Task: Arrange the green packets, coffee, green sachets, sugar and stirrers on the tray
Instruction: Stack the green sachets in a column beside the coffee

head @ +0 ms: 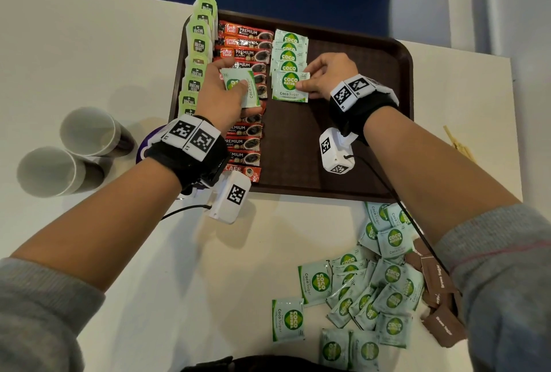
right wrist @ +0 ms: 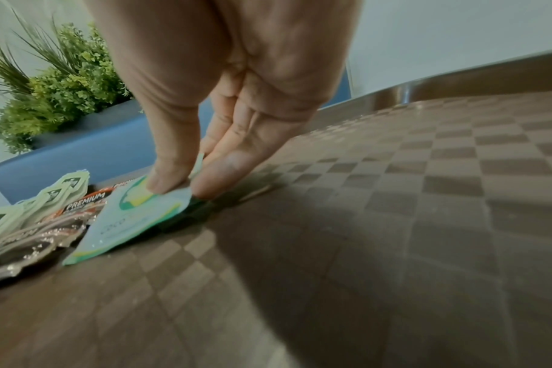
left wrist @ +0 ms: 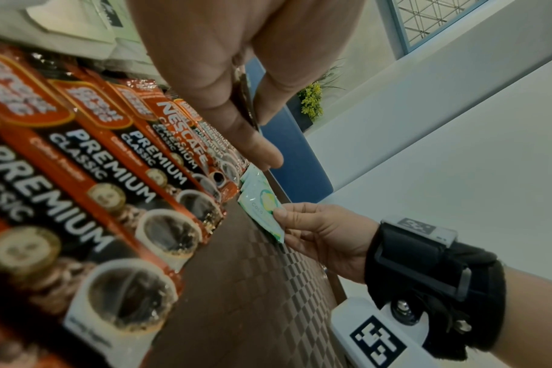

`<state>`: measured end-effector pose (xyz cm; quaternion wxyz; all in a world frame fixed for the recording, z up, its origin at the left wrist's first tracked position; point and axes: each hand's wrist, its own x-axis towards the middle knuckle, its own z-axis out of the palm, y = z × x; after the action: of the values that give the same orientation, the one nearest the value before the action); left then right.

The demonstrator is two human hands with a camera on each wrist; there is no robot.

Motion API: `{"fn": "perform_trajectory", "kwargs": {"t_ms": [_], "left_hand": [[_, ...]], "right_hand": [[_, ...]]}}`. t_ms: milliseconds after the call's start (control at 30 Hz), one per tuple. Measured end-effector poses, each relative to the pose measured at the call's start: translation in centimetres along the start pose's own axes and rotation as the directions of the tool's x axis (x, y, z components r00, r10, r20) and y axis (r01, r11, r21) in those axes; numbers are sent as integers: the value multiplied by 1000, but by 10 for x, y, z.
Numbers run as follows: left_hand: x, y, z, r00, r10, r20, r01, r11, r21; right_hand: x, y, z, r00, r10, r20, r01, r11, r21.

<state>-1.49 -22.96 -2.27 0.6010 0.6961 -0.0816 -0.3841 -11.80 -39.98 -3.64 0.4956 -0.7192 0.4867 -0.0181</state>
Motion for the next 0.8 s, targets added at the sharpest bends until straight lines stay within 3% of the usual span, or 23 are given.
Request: {"fn": "perform_trajectory", "kwargs": {"t_ms": [400, 800], "left_hand": [[-1, 2, 1, 1000, -15, -5, 15, 1000, -18], [-2, 2, 1, 1000, -7, 1, 7, 1000, -14]], "right_hand": [[4, -1, 8, 995, -1, -102, -3, 999, -43], [4, -2, 10, 994, 13, -104, -20, 998, -61]]}}
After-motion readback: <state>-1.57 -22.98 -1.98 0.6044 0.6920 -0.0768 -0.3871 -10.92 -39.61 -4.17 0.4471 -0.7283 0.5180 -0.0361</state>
